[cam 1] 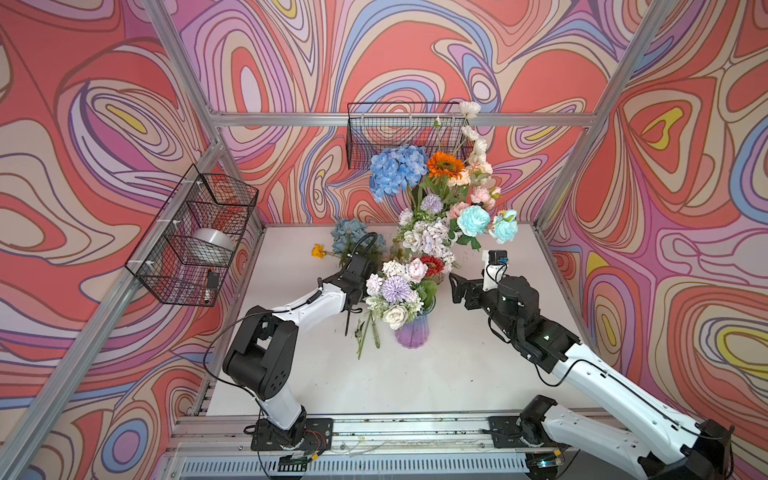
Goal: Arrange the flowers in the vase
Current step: 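Lift the dusty blue rose bunch upright with the left gripper, then raise the blue roses over the vase while the right gripper reaches toward the stems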
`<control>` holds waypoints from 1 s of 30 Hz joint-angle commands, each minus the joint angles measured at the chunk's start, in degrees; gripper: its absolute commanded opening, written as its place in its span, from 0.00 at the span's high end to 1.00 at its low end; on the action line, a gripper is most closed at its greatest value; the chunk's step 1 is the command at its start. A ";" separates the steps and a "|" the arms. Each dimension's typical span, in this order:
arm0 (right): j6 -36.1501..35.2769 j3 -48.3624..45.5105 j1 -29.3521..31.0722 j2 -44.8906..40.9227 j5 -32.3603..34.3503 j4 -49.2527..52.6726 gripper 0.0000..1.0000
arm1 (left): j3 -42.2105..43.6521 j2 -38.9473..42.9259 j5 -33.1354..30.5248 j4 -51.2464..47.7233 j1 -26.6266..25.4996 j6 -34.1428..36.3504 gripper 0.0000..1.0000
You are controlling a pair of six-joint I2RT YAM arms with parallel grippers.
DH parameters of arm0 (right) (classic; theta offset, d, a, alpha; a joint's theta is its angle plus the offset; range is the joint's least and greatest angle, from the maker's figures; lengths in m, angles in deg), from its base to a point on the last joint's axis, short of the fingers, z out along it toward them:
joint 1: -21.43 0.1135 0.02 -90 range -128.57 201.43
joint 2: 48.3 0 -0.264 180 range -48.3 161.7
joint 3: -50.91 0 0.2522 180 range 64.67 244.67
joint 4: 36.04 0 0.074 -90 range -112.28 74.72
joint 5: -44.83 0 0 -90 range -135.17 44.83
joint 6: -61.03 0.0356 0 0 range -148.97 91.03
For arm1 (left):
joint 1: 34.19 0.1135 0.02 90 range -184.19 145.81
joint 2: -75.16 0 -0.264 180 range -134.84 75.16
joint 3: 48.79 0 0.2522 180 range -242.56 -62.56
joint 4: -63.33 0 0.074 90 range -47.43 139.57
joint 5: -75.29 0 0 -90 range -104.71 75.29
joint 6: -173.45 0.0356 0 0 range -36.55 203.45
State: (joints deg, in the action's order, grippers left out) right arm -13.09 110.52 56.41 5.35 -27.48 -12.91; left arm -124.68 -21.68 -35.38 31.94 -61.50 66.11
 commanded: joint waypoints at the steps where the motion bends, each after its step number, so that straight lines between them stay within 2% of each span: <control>1: -0.59 1.04 0.09 -1.35 1.06 -0.71 0.02 | -0.45 -0.10 -3.40 -1.20 0.02 -1.00 1.00; 3: -0.67 0.85 0.09 -1.86 1.22 -0.60 0.02 | 0.55 0.99 -2.10 -0.06 0.71 -2.20 1.00; 5: -0.67 0.76 0.09 -2.20 1.43 -0.65 0.02 | 1.14 1.83 2.60 0.99 2.31 -3.13 1.00; 7: -0.84 0.74 0.09 -2.41 1.42 -0.67 0.02 | 3.06 3.34 9.51 4.00 5.02 -5.59 1.00; 8: -0.90 0.68 0.09 -2.48 1.44 -0.68 0.02 | 5.02 4.70 15.08 7.05 6.77 -7.29 1.00; 10: -0.94 0.56 0.09 -2.67 1.48 -0.75 0.02 | 9.86 7.69 25.61 14.87 10.51 -11.40 1.00; 12: -0.86 0.39 0.09 -2.81 1.55 -0.64 0.02 | 15.11 11.10 32.69 24.04 14.01 -16.33 1.00; 17: -0.98 0.17 0.09 -3.12 1.58 -0.91 0.01 | 22.37 17.99 38.57 37.14 18.20 -21.34 1.00; 25: -1.28 0.34 0.10 -3.20 1.54 -1.56 0.02 | 26.10 25.25 42.64 49.26 18.70 -21.33 1.00; 30: -2.61 1.28 0.09 -3.90 1.90 -1.31 0.02 | 27.55 28.75 42.41 53.82 18.70 -22.55 1.00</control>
State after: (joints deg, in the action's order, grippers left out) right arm -14.29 110.52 56.41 2.53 -26.52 -13.68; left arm -98.06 4.79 5.69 77.97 -43.10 44.86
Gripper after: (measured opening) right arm 0.984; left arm 0.120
